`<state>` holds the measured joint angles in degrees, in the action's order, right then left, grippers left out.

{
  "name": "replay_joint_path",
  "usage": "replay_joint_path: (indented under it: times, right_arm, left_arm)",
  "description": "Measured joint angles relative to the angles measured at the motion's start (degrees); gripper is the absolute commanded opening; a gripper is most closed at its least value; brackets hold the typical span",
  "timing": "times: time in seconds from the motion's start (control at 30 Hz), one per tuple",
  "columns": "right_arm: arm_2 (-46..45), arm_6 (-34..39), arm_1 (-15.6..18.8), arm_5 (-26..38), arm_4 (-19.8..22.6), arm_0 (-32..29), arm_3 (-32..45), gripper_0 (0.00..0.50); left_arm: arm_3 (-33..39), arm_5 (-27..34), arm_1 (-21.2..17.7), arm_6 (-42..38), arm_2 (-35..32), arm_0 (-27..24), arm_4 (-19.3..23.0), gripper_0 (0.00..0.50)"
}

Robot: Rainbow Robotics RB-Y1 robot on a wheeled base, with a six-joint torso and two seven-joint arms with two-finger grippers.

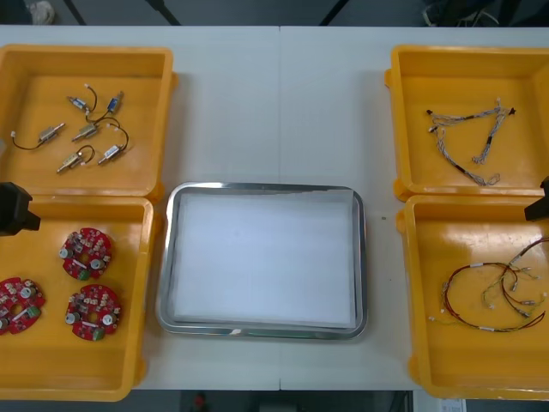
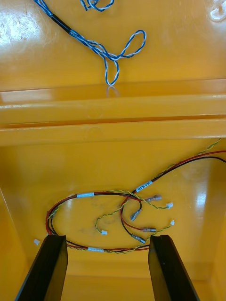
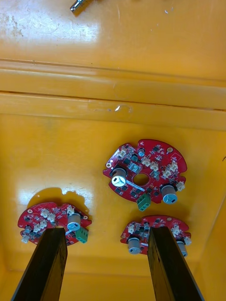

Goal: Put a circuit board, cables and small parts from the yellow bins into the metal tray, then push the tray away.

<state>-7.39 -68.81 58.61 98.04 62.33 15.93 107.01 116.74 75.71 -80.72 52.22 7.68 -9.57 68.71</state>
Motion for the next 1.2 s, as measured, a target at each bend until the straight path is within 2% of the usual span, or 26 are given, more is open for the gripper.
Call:
replay_joint_path:
  times: [1.2]
  right_arm:
    - [0.0, 0.0, 0.0, 0.0, 0.0, 0.0, 0.0, 0.500]
  left_arm:
    - [0.0, 0.0, 0.0, 0.0, 0.0, 0.0, 0.0, 0.500]
